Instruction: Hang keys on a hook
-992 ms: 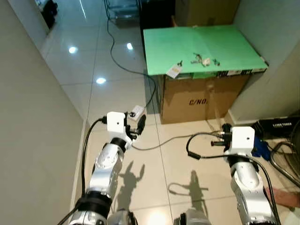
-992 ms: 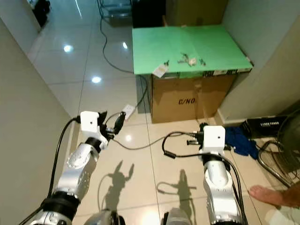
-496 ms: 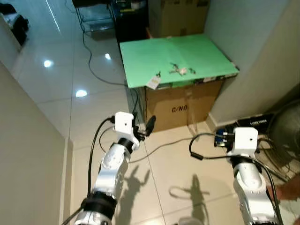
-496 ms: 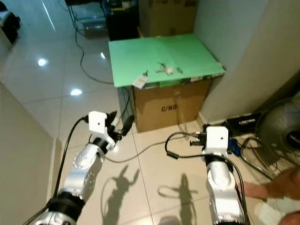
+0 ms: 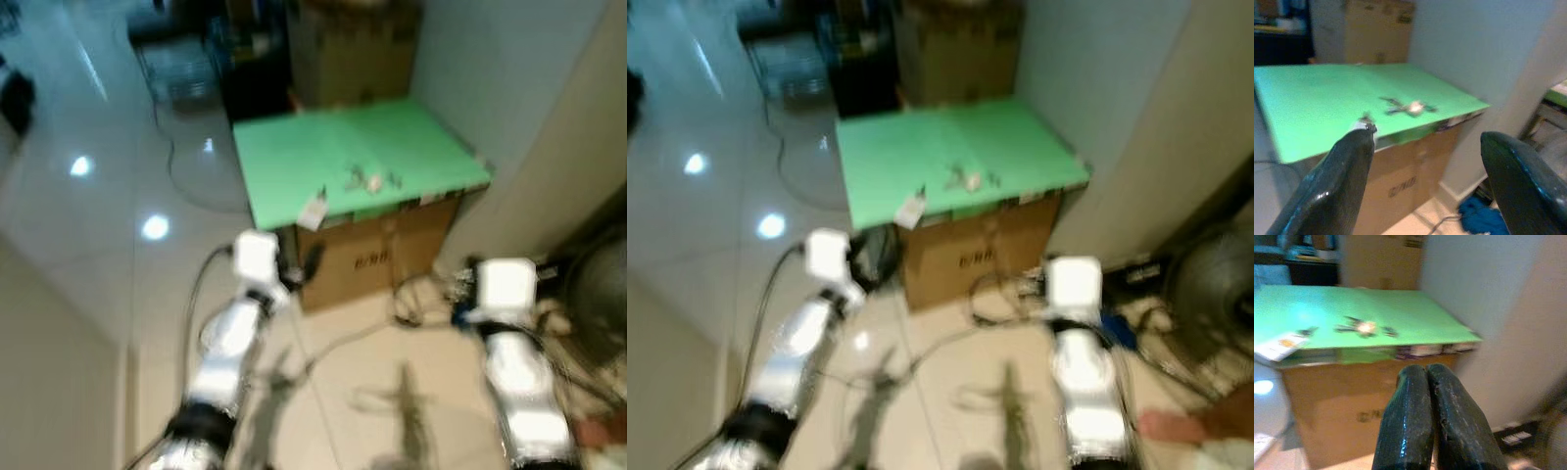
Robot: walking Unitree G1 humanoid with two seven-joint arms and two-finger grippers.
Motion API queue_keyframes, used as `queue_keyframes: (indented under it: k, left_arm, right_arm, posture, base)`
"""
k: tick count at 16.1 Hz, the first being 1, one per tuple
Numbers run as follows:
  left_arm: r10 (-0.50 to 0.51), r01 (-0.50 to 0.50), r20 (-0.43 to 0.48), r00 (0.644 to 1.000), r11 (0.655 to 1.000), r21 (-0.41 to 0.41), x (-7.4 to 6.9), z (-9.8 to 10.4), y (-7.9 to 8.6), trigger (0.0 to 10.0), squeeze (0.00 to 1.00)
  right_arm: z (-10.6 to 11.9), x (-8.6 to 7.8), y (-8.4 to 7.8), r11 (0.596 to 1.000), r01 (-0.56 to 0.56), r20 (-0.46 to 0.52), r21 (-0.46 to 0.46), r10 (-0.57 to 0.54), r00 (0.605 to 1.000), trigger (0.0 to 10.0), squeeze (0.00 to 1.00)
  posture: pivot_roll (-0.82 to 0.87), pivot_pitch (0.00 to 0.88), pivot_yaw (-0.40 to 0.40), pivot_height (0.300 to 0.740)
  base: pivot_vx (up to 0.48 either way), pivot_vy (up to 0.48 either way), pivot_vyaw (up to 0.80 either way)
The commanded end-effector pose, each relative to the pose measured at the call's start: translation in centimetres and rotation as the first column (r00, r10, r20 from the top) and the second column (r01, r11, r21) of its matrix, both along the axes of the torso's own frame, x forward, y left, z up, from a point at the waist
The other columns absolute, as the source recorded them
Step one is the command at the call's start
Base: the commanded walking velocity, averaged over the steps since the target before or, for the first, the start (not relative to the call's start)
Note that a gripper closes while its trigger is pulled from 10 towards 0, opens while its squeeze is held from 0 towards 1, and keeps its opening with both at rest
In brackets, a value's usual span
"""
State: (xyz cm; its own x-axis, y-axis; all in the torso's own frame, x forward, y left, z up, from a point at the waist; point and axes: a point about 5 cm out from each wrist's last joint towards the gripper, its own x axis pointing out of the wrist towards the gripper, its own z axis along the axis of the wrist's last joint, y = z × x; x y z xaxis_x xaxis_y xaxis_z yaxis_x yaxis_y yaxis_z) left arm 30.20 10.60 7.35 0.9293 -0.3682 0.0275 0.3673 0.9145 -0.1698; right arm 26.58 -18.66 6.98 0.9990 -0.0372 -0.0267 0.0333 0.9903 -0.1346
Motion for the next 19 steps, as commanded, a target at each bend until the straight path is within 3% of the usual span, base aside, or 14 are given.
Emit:
queue_keyframes:
  k: [1, 5, 6, 15, 17, 19]
  left_arm:
    - [-0.017, 0.017, -0.003, 1.000, 1.000, -0.015, 0.0, 0.1, -0.7, 10.0, 0.00]
    - [-0.007, 0.007, -0.009, 1.000, 1.000, -0.016, 0.1, 0.1, -0.7, 10.0, 0.00]
    - [-0.005, 0.005, -0.012, 1.000, 1.000, -0.014, 0.2, 0.1, -0.7, 10.0, 0.00]
    - [-0.017, 0.017, -0.017, 1.000, 1.000, 0.006, 0.0, 0.0, -0.8, 10.0, 0.00]
    - [0.077, -0.075, -0.040, 0.996, 0.996, 0.041, -0.4, -0.6, 1.3, 10.0, 0.00]
    - [0.098, -0.094, -0.047, 0.994, 0.993, 0.074, -0.9, -1.0, 2.0, 10.0, 0.00]
  right_arm:
    - [-0.2, -0.3, -0.9, 1.000, 0.016, -0.012, -0.024, -0.016, 1.000, 10.0, 0.00]
    - [-0.3, -0.1, -0.9, 1.000, 0.014, -0.025, -0.016, -0.015, 1.000, 10.0, 0.00]
    - [-0.3, -0.1, -0.7, 1.000, 0.000, -0.020, 0.011, 0.000, 1.000, 10.0, 1.00]
    - [-0.3, -0.3, -0.6, 0.999, -0.029, -0.014, 0.019, 0.029, 0.999, 10.0, 1.00]
    - [-0.5, -0.5, -0.5, 0.997, -0.044, -0.016, 0.059, 0.045, 0.999, 10.0, 1.00]
    - [-0.7, -0.5, -0.5, 0.996, -0.044, -0.028, 0.071, 0.046, 0.999, 10.0, 1.00]
  posture:
    - [-0.28, 0.083, 0.044, 0.727]
    - [-0.28, 0.084, 0.046, 0.727]
    - [-0.28, 0.083, 0.047, 0.727]
    - [-0.28, 0.090, 0.050, 0.727]
    - [-0.27, 0.091, 0.050, 0.727]
    - [-0.26, 0.091, 0.046, 0.727]
  base:
    - [0.480, 0.000, 0.00]
    - [0.480, 0.000, 0.00]
    - [0.480, 0.000, 0.00]
    - [0.480, 0.000, 0.00]
    - [0.000, 0.000, 0.00]
    - [0.000, 0.000, 0.00]
